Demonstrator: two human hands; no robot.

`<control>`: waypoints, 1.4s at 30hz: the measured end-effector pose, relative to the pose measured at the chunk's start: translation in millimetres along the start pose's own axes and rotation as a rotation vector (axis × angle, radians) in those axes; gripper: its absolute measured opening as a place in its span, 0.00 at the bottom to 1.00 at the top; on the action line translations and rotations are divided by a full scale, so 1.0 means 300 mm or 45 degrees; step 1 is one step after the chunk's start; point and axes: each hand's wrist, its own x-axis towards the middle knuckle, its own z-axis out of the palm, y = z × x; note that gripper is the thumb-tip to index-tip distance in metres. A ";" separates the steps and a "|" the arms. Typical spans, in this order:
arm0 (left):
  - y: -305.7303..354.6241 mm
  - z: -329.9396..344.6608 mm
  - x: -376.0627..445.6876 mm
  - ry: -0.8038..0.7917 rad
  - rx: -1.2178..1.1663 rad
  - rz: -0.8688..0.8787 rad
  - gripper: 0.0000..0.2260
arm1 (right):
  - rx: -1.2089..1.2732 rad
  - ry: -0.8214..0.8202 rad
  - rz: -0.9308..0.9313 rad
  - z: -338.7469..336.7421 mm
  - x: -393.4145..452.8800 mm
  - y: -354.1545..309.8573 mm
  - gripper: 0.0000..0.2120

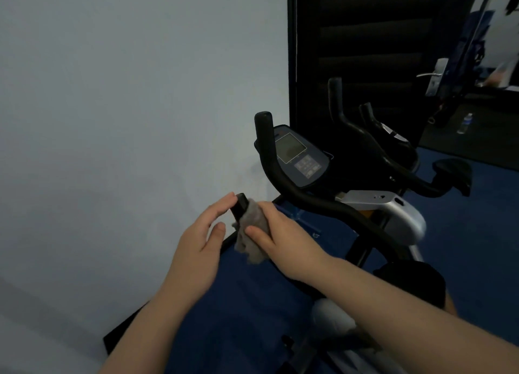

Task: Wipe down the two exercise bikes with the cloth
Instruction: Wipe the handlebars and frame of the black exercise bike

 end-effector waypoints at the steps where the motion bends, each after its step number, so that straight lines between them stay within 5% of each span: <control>1: -0.002 0.010 -0.007 0.015 -0.006 0.005 0.22 | -0.034 -0.058 0.021 -0.016 0.013 -0.004 0.15; 7: 0.007 0.070 -0.037 0.081 0.197 0.187 0.18 | -0.006 -0.238 0.037 -0.056 0.036 -0.017 0.18; 14: 0.014 0.240 -0.084 -0.113 0.391 0.317 0.21 | -0.604 -0.734 0.016 -0.212 -0.149 0.107 0.19; 18: -0.014 0.285 -0.093 -0.088 0.689 0.348 0.22 | -0.950 -0.873 -0.185 -0.317 -0.175 0.156 0.20; 32: -0.045 0.311 -0.103 0.010 0.823 0.376 0.18 | -0.816 -0.967 -0.168 -0.397 -0.165 0.188 0.20; 42: -0.059 0.335 -0.103 0.065 0.855 0.346 0.17 | -0.808 -0.844 -0.290 -0.332 -0.176 0.206 0.18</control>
